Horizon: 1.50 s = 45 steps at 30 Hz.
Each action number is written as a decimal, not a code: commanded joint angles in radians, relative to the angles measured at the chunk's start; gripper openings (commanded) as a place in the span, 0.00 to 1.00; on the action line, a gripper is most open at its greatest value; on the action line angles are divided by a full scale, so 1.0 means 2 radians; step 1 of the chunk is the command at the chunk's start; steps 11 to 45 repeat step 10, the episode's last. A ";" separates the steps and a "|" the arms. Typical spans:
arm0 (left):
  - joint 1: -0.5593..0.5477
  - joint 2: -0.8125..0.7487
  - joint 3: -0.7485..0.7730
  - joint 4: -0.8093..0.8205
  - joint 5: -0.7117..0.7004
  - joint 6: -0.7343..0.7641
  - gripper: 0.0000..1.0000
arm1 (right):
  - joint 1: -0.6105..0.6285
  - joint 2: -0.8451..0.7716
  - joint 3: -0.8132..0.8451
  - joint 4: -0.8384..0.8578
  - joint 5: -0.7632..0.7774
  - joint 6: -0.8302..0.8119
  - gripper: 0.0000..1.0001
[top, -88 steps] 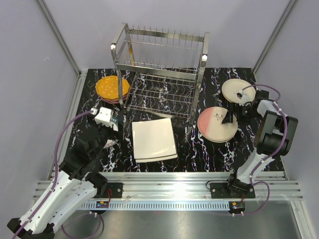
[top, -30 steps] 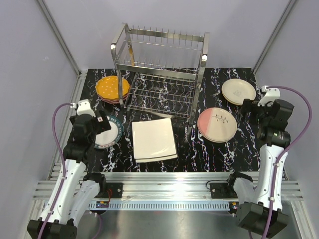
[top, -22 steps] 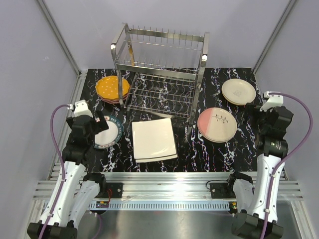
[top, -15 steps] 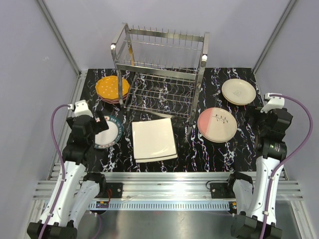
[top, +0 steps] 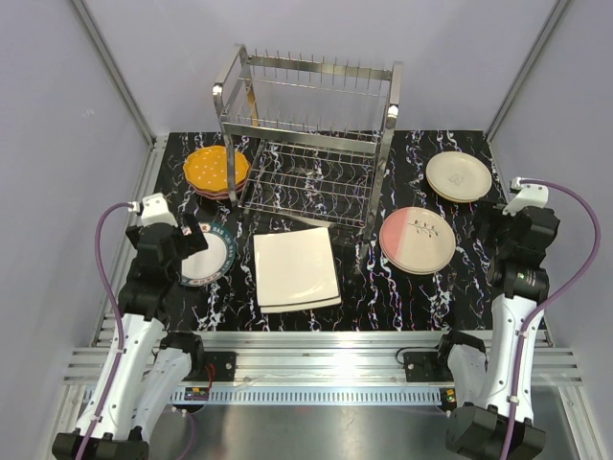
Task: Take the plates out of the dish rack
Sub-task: Place the plate on the table
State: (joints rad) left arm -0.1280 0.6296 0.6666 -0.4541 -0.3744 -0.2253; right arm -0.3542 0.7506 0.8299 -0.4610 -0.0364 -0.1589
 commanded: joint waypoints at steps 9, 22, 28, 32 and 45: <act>0.001 -0.009 0.000 0.027 -0.013 0.007 0.99 | 0.000 0.009 -0.004 0.046 0.041 0.021 1.00; 0.002 -0.010 0.000 0.027 -0.014 0.007 0.99 | 0.001 0.010 -0.004 0.047 0.037 0.017 1.00; 0.002 -0.010 0.000 0.027 -0.014 0.007 0.99 | 0.001 0.010 -0.004 0.047 0.037 0.017 1.00; 0.002 -0.010 0.000 0.027 -0.014 0.007 0.99 | 0.001 0.010 -0.004 0.047 0.037 0.017 1.00; 0.002 -0.010 0.000 0.027 -0.014 0.007 0.99 | 0.001 0.010 -0.004 0.047 0.037 0.017 1.00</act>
